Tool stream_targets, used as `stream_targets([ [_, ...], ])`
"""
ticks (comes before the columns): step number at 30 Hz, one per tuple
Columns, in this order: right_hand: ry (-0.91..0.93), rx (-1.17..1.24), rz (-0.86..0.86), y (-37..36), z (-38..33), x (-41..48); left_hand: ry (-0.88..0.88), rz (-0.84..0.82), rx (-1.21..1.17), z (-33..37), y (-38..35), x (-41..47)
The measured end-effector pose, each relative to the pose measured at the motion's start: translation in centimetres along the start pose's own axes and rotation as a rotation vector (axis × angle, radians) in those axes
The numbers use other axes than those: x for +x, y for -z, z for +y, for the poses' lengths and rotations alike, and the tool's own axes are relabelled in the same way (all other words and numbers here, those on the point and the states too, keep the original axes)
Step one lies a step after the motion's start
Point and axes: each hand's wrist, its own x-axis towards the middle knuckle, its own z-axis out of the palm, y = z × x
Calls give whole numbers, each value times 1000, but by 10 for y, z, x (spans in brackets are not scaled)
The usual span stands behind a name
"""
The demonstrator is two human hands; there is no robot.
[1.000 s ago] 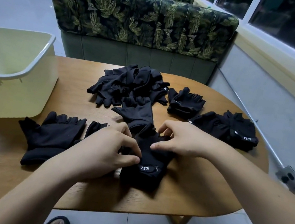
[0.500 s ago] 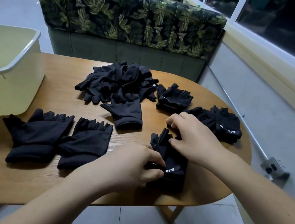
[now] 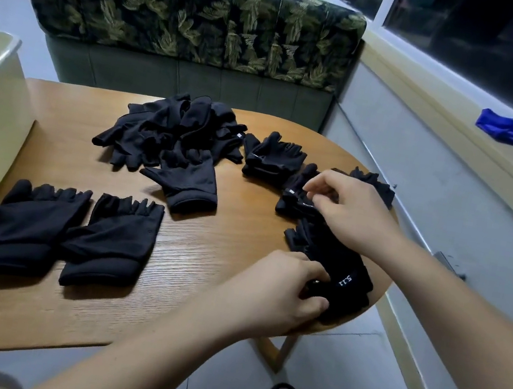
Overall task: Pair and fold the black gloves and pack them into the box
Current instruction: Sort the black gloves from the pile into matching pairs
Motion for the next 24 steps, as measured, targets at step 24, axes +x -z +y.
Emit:
stream_targets([
  [24,213,-45,-203,-99,-106,26,236,251,135,-83,107,-88],
])
